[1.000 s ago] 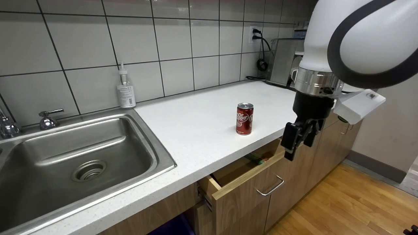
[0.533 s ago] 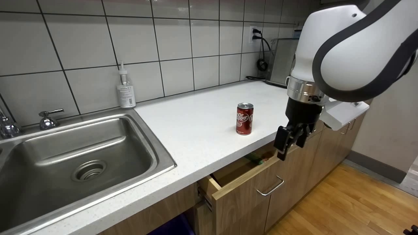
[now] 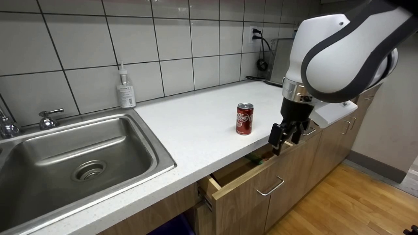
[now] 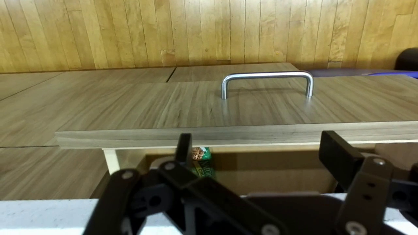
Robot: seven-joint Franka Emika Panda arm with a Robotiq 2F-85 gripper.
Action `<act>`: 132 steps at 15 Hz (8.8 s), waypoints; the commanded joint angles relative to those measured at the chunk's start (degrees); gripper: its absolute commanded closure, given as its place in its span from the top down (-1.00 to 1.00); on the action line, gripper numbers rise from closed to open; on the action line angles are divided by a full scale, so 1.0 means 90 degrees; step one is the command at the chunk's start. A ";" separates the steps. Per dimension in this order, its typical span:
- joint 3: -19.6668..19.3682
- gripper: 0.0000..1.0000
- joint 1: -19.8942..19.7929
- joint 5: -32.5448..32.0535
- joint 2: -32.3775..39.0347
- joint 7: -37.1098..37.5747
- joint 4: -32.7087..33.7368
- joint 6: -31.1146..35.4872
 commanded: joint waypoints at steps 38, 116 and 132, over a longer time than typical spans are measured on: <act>0.0234 1.00 -0.0391 0.0156 0.1778 -0.0303 0.1114 0.0722; 0.0075 1.00 -0.0367 0.0263 -0.0619 -0.0653 0.0469 -0.0356; 0.0191 1.00 -0.0293 0.0252 0.0161 -0.0935 0.1830 -0.0771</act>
